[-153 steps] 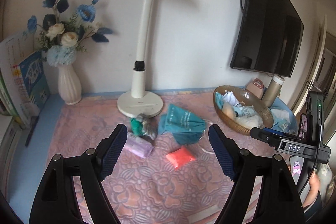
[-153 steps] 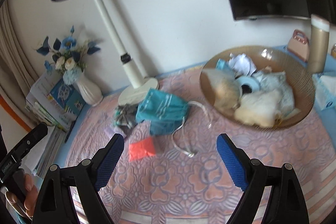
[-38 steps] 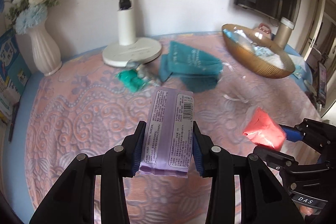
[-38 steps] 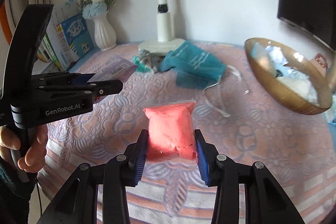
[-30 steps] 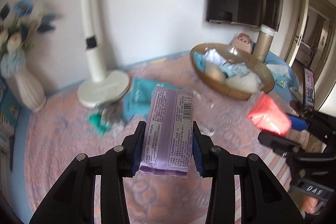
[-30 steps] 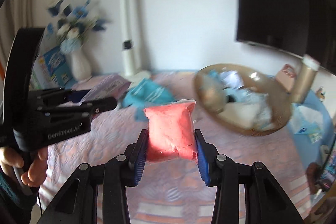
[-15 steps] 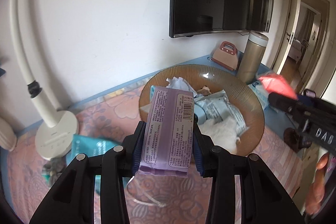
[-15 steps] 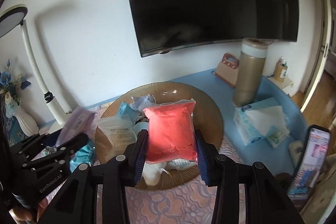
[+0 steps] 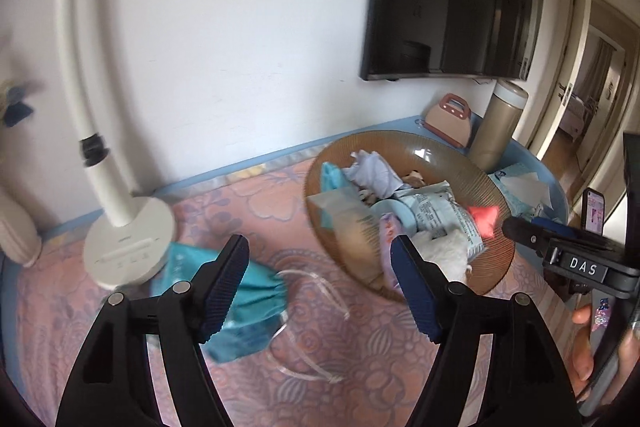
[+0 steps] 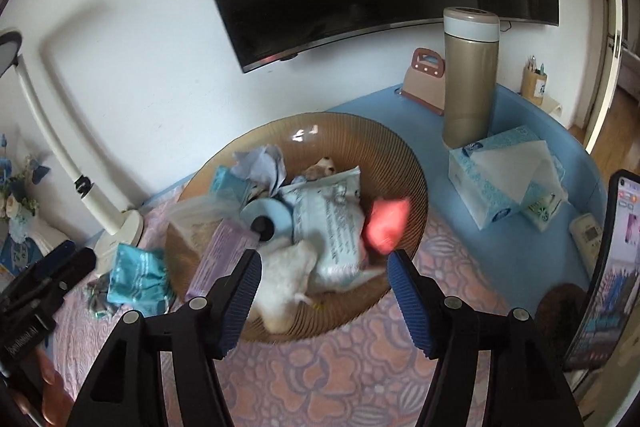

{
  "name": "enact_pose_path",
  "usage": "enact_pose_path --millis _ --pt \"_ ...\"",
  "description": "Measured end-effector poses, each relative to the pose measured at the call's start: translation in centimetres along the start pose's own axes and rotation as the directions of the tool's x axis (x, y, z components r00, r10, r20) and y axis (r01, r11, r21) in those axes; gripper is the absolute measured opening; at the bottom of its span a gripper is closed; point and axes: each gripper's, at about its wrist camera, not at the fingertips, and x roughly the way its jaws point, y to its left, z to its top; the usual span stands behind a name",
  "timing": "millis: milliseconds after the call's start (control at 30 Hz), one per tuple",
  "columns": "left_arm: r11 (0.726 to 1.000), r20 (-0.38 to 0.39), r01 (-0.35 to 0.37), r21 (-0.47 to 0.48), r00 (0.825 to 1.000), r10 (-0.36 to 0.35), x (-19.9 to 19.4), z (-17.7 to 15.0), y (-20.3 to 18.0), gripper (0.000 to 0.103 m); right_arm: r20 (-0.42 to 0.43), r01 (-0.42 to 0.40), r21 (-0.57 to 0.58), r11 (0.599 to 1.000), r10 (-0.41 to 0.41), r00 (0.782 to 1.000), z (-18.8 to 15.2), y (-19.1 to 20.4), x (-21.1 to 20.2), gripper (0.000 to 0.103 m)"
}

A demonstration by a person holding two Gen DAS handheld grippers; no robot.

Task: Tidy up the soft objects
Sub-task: 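Carry the purple pack and red pouch into the amber bowl and release both, then grasp the green pouch with the left gripper while the right grasps the plaid bow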

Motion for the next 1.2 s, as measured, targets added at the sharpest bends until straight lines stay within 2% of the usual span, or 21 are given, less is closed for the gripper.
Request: enact_pose_path --millis 133,233,300,333,367,433,533,633,733,833,900,967,1033,1133,1200 --pt "0.998 0.041 -0.034 -0.049 0.999 0.036 -4.0 -1.0 2.9 0.072 0.017 -0.019 -0.074 0.997 0.02 1.0 -1.7 3.3 -1.8 0.064" --pt "0.994 0.064 -0.055 -0.09 0.996 0.06 -7.5 -2.0 5.1 0.072 0.035 -0.062 -0.141 0.988 0.067 0.997 -3.3 6.6 -3.3 0.066" --pt "0.991 0.078 -0.064 -0.119 0.994 0.074 -9.5 -3.4 6.4 0.08 0.053 -0.089 -0.188 0.978 0.1 0.994 -4.8 9.0 -4.0 0.071" --pt "0.988 0.084 -0.079 -0.131 0.992 0.091 -10.4 -4.3 7.0 0.083 0.058 -0.101 -0.208 0.973 0.115 0.992 -5.5 10.0 -4.2 0.077" --pt "0.986 0.087 -0.098 -0.136 0.99 0.11 -11.0 -5.0 7.4 0.083 0.058 -0.116 -0.231 0.966 0.133 0.989 -6.6 11.2 -4.2 0.081" --pt "0.979 0.073 -0.153 -0.138 0.984 0.164 -11.7 -7.1 8.6 0.083 0.041 -0.14 -0.279 0.95 0.157 0.987 -8.5 13.4 -3.9 0.082" --pt "0.962 0.029 -0.199 -0.187 0.978 0.208 -11.4 -10.9 10.3 0.083 0.007 -0.142 -0.352 0.925 0.154 0.988 -11.8 16.3 -2.5 0.082" --pt "0.943 -0.045 -0.22 -0.249 0.976 0.215 -10.1 -15.0 12.2 0.083 -0.022 -0.14 -0.389 0.911 0.143 0.989 -14.1 17.8 -0.5 0.081" --pt "0.928 -0.092 -0.289 -0.236 0.957 0.274 -8.6 -17.3 13.3 0.083 -0.043 -0.124 -0.41 0.904 0.116 0.992 -15.4 18.5 1.3 0.082" --pt "0.92 -0.106 -0.312 -0.236 0.95 0.295 -7.7 -18.3 14.3 0.083 -0.029 -0.087 -0.438 0.895 0.082 0.996 -16.0 18.9 2.3 0.082" --pt "0.919 -0.109 -0.308 -0.246 0.951 0.289 -6.9 -18.7 14.9 0.083 -0.015 -0.048 -0.462 0.885 0.046 0.999 -16.4 19.1 3.2 0.082" --pt "0.919 -0.124 -0.291 -0.266 0.956 0.267 -5.8 -19.6 15.4 0.081 -0.045 -0.054 -0.465 0.883 0.038 0.998 -16.8 18.8 4.4 0.082" --pt "0.91 -0.202 -0.276 -0.308 0.954 0.221 -4.7 -20.1 16.4 0.081 -0.09 -0.068 -0.462 0.884 0.03 0.996 -16.8 18.7 5.5 0.082" --pt "0.902 -0.154 -0.242 -0.358 0.968 0.199 -5.5 -20.3 17.1 0.083 -0.095 -0.075 -0.455 0.887 0.036 0.995 -16.9 18.4 5.6 0.082" --pt "0.898 -0.154 -0.23 -0.376 0.971 0.185 -5.6 -20.4 17.3 0.083 -0.11 -0.086 -0.452 0.888 0.04 0.993 -17.0 18.3 5.8 0.082"
